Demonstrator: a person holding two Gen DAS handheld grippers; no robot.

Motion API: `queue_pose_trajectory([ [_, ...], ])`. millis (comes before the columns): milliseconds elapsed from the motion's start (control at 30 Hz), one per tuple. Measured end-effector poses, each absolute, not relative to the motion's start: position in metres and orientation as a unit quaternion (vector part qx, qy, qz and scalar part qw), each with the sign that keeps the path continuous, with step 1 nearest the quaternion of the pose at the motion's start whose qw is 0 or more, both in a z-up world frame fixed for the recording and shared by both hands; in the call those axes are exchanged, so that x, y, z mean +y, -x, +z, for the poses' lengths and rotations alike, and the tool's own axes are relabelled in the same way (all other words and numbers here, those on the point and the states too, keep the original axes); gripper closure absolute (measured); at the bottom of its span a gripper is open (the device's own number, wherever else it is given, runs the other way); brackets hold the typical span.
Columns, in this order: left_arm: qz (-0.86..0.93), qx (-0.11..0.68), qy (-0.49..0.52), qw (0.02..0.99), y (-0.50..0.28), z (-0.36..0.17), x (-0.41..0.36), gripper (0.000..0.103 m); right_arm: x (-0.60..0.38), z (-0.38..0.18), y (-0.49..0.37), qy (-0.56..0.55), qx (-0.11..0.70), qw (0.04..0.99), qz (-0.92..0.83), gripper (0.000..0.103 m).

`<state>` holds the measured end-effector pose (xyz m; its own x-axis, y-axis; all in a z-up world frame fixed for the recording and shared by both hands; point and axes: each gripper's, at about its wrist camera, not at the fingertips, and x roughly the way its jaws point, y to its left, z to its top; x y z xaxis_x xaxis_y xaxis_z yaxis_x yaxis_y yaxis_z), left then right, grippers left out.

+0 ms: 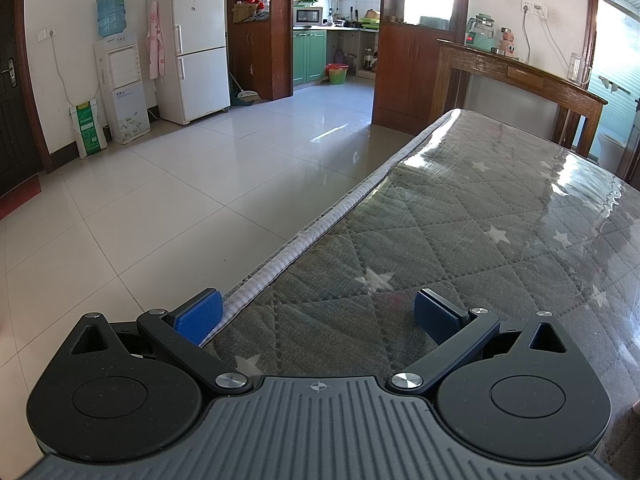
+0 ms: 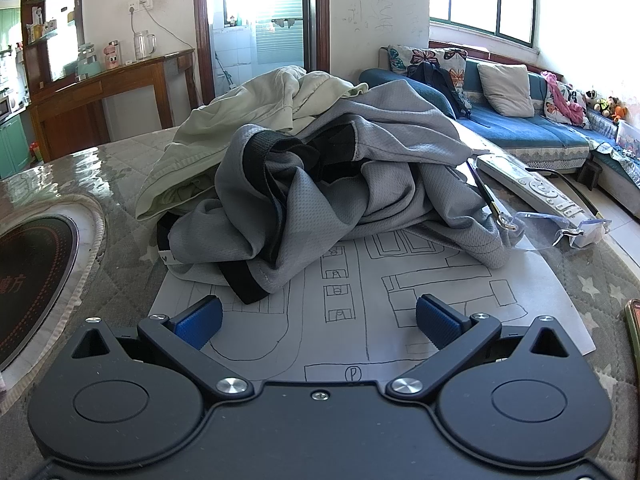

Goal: Fold clothes

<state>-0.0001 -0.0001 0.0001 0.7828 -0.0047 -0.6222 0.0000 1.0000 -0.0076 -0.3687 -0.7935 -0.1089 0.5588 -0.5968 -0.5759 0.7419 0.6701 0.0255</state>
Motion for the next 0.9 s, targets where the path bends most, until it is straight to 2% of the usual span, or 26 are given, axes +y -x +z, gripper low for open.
queue_pose_trajectory([
  [433, -0.001, 0.33, 0.003, 0.944, 0.0, 0.001, -0.001, 0.0, -0.788, -0.108, 0.367, -0.143, 0.271, 0.863, -0.401, 0.0],
  [900, -0.016, 0.329, -0.007, 0.944, 0.019, 0.002, 0.001, 0.0, -0.749, -0.097, 0.409, -0.116, 0.303, 0.852, -0.411, 0.0],
])
